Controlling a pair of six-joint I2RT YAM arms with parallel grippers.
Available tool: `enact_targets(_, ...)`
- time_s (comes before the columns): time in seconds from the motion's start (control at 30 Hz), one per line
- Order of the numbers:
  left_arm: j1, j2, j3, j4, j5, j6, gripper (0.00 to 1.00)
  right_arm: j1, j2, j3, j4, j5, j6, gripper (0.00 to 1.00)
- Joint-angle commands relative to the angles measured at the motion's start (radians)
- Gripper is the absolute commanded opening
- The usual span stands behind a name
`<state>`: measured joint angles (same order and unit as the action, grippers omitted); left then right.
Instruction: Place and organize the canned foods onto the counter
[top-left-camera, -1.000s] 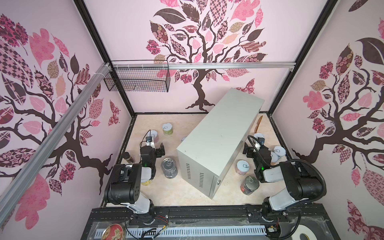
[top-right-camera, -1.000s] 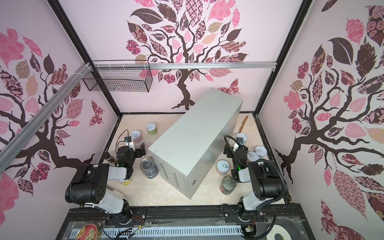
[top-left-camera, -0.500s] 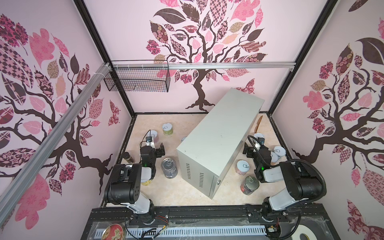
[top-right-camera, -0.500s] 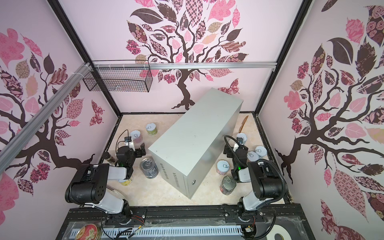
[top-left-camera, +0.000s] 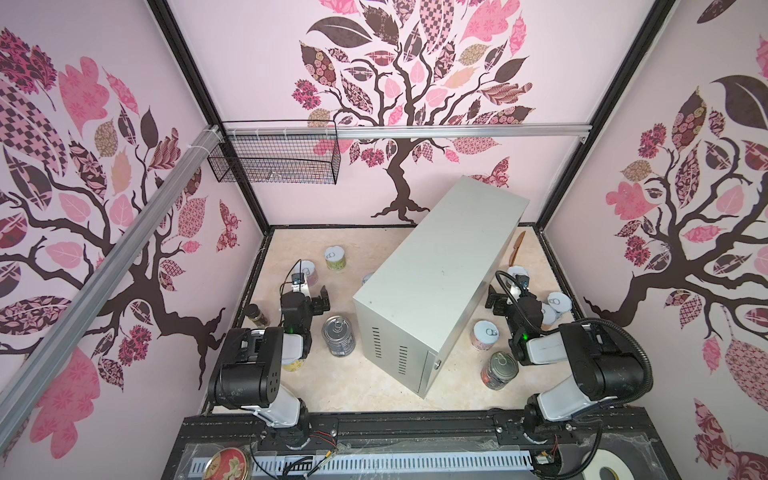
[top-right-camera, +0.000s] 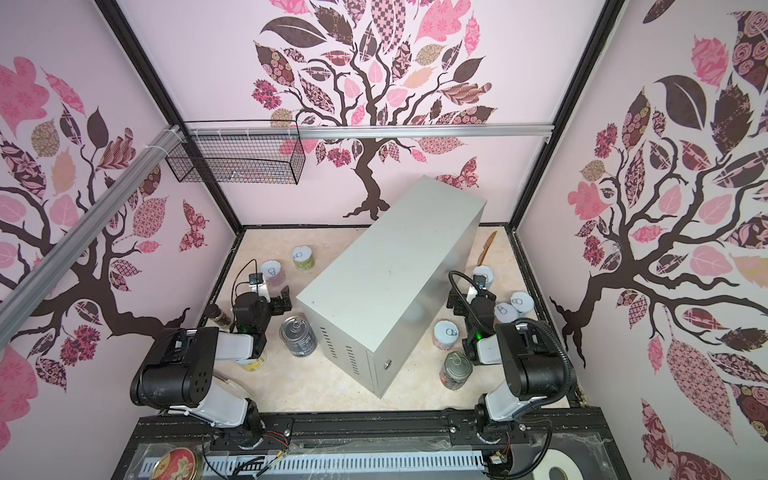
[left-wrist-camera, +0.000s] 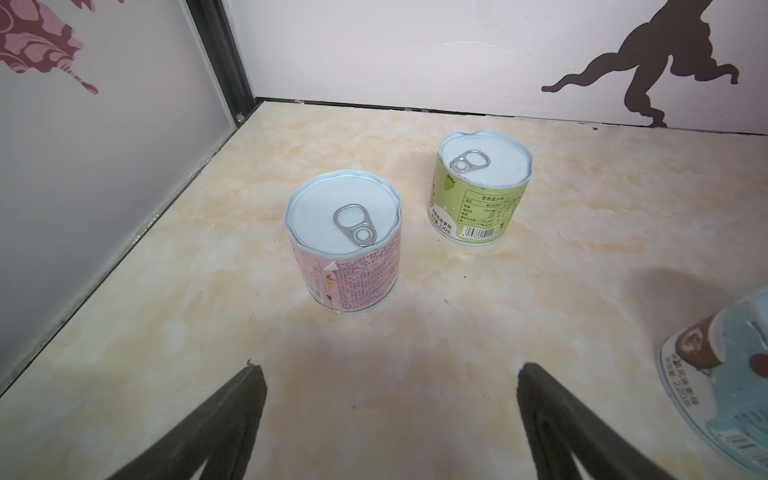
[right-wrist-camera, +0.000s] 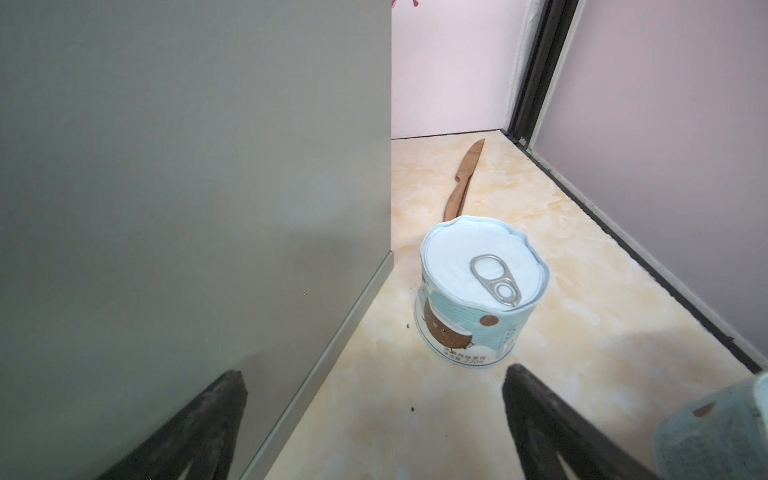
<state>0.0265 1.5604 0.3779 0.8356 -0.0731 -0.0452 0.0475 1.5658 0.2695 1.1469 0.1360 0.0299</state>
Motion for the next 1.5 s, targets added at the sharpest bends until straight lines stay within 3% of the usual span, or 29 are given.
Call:
enact_targets(0.0, 0.007, -0.002, 0.022, 0.003, 0.008, 0.003, 0.98, -0.007, -0.006, 0.015, 0.010, -0.017, 0.017, 1.00)
enact_targets(0.1, 0.006, -0.005, 0.016, 0.009, 0.007, 0.005, 0.98, -0.007, -0.033, -0.008, 0.055, 0.015, 0.024, 1.00)
enact_targets(0.17, 0.007, -0.018, 0.028, 0.017, -0.035, -0.011, 0.98, -0.007, -0.126, 0.016, -0.087, 0.096, 0.057, 1.00)
enact_targets(0.3, 0.008, -0.128, 0.195, -0.388, -0.103, -0.042, 0.98, -0.007, -0.302, 0.122, -0.444, 0.156, 0.142, 1.00)
enact_targets(0.5, 0.007, -0.303, 0.261, -0.533, -0.113, -0.128, 0.98, 0.000, -0.445, 0.219, -0.751, 0.190, 0.250, 1.00)
enact_targets(0.6, -0.003, -0.385, 0.340, -0.725, -0.123, -0.202, 0.98, 0.021, -0.491, 0.300, -0.935, 0.186, 0.300, 1.00)
enact_targets(0.83, -0.128, -0.541, 0.399, -1.012, -0.218, -0.322, 0.97, 0.081, -0.627, 0.396, -1.252, 0.149, 0.352, 1.00)
enact_targets(1.0, -0.169, -0.635, 0.348, -1.148, -0.200, -0.454, 0.97, 0.167, -0.716, 0.392, -1.379, 0.149, 0.402, 1.00)
enact_targets(1.23, -0.348, -0.767, 0.271, -1.242, -0.331, -0.468, 0.97, 0.176, -0.830, 0.335, -1.484, 0.099, 0.459, 1.00)
enact_targets(1.47, -0.554, -0.790, 0.251, -1.279, -0.473, -0.479, 0.98, 0.222, -0.895, 0.291, -1.596, 0.109, 0.510, 0.99)
